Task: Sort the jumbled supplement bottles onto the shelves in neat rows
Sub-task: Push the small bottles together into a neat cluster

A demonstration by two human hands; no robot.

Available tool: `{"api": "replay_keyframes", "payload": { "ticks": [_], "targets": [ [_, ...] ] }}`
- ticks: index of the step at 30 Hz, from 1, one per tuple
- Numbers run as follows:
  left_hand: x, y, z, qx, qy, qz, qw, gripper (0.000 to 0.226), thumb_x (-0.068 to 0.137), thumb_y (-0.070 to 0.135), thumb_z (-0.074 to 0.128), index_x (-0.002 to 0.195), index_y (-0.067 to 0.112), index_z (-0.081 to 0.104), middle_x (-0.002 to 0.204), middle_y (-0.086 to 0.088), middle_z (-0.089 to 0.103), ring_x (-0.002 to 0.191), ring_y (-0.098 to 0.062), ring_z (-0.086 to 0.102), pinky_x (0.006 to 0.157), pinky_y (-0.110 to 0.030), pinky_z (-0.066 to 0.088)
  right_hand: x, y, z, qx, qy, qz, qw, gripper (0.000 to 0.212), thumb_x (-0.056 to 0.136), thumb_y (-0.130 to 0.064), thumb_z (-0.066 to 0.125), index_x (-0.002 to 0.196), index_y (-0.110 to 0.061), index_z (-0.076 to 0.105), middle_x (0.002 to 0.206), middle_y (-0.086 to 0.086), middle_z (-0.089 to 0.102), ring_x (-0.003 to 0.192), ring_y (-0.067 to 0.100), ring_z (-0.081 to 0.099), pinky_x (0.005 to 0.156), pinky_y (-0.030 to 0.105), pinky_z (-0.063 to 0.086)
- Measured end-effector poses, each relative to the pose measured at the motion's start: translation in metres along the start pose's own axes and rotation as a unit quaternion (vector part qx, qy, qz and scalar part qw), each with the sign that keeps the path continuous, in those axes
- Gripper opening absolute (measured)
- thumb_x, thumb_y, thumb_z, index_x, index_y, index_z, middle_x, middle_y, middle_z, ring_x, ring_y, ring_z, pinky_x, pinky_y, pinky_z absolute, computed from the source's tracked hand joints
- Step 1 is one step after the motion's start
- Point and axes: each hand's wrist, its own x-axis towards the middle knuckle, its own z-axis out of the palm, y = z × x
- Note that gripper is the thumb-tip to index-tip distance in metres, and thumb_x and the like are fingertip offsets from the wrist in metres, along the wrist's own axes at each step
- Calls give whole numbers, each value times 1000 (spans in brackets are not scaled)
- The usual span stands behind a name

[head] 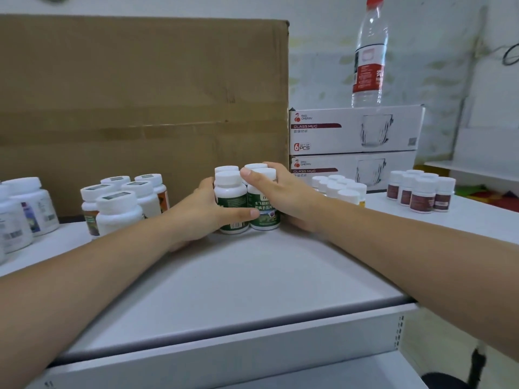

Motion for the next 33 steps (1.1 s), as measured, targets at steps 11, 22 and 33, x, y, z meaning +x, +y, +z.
{"api": "replay_keyframes", "payload": {
  "ticks": [11, 22, 33],
  "targets": [
    [-8, 5, 3, 57, 27, 6, 998, 81, 77, 60, 66, 145, 32, 32, 146, 13, 40, 124, -1, 48, 87, -10, 38, -10, -1, -5, 30, -2, -5, 1000, 90, 78, -59, 68, 149, -21, 27, 129, -1, 57, 118, 15, 57, 106, 40, 44],
    [-9, 8, 4, 50, 13, -7, 999, 40, 88, 41, 66, 121, 37, 43, 120, 22, 54, 97, 22, 53, 72, 1, 40, -10, -3, -4, 27, 6, -3, 1000, 108, 60, -68, 68, 149, -23, 25, 129, 0, 57, 117, 17, 58, 104, 42, 46],
    [-9, 8, 5, 64, 37, -31, 997, 84, 84, 52, 64, 150, 22, 22, 144, 13, 34, 118, -3, 44, 77, -8, 36, -18, -10, -6, -35, 14, 11, 999, 86, 83, -60, 60, 149, -19, 23, 128, -5, 54, 116, 10, 53, 92, 22, 46]
  ]
}}
